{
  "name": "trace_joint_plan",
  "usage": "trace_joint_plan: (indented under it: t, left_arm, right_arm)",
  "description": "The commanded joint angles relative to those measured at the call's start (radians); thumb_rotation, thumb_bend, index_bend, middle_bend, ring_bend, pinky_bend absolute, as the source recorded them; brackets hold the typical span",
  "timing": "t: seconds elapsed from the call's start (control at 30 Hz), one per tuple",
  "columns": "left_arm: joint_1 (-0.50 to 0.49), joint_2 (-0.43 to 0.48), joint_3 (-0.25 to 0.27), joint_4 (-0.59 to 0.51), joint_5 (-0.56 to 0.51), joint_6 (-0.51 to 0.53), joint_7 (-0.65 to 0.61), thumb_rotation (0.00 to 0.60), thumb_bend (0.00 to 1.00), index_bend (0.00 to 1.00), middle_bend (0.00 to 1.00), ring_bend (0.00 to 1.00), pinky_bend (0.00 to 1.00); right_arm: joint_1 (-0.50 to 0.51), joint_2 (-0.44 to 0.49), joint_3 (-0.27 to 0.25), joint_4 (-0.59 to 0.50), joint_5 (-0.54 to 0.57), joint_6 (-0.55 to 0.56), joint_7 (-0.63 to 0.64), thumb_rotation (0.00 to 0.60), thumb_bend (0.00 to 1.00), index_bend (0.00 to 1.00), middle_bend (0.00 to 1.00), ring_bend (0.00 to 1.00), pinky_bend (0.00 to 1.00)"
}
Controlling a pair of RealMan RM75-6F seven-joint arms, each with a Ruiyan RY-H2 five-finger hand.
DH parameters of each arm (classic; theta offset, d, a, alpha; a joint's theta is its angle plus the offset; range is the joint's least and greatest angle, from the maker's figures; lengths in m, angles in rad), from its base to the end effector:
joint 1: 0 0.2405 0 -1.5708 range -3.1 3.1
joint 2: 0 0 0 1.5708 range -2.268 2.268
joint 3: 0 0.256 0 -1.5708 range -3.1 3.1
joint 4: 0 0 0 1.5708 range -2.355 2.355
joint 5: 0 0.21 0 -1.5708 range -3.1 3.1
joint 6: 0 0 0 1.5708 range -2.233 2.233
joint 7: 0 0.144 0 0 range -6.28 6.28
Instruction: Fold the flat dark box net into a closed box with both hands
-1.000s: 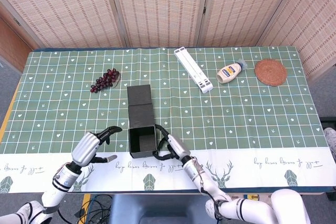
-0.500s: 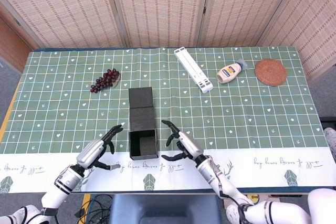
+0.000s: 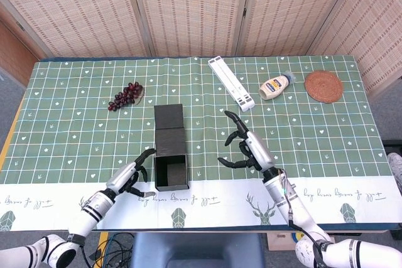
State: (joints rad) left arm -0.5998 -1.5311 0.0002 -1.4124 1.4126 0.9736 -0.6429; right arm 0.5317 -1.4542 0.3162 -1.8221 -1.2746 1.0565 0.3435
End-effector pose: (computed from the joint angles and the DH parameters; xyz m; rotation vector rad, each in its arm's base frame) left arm -0.2073 0.2841 -0.0310 -1.6418 -1.8087 -1.2426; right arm -0.1107 -0.2987 0.0380 1.4102 -1.6971 1.6439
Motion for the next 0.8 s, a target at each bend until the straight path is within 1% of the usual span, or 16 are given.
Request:
trace_joint_plan:
  t: [0.03, 0.2, 0.33, 0.4, 0.6, 0.8]
  left_arm:
    - [-0.006, -0.014, -0.016, 0.003, -0.027, -0.03, -0.012, 0.6, 0.1, 0.0, 0.0, 0.53, 0.84]
    - [-0.009, -0.016, -0.029, -0.018, -0.051, -0.075, -0.045, 0.6, 0.1, 0.0, 0.0, 0.53, 0.84]
    - [-0.008, -0.027, -0.042, -0.014, -0.071, -0.096, -0.049, 0.6, 0.1, 0.0, 0.0, 0.53, 0.84]
    - [-0.002, -0.023, -0.047, -0.017, -0.077, -0.093, -0.05, 0.6, 0.1, 0.0, 0.0, 0.53, 0.84]
    - [0.039, -0.006, -0.046, -0.032, -0.07, -0.033, -0.007, 0.6, 0.1, 0.0, 0.0, 0.53, 0.84]
    - [0.052, -0.005, -0.044, -0.043, -0.077, -0.041, 0.005, 0.6, 0.1, 0.0, 0.0, 0.53, 0.84]
  right_arm:
    - [-0.005, 0.004, -0.015, 0.012, -0.013, 0.003, 0.015, 0.6, 0.22, 0.0, 0.02, 0.48, 0.92]
    - [-0.013, 0.004, -0.036, 0.028, -0.031, 0.011, 0.044, 0.6, 0.22, 0.0, 0.02, 0.48, 0.92]
    - [-0.023, 0.01, -0.048, 0.044, -0.042, 0.02, 0.081, 0.6, 0.22, 0.0, 0.02, 0.48, 0.92]
    - [-0.027, 0.013, -0.053, 0.049, -0.047, 0.023, 0.093, 0.6, 0.22, 0.0, 0.02, 0.48, 0.92]
    - [-0.028, 0.014, -0.066, 0.067, -0.06, 0.021, 0.126, 0.6, 0.22, 0.0, 0.02, 0.48, 0.92]
    - [-0.025, 0.013, -0.073, 0.075, -0.076, 0.022, 0.155, 0.6, 0.22, 0.0, 0.02, 0.48, 0.92]
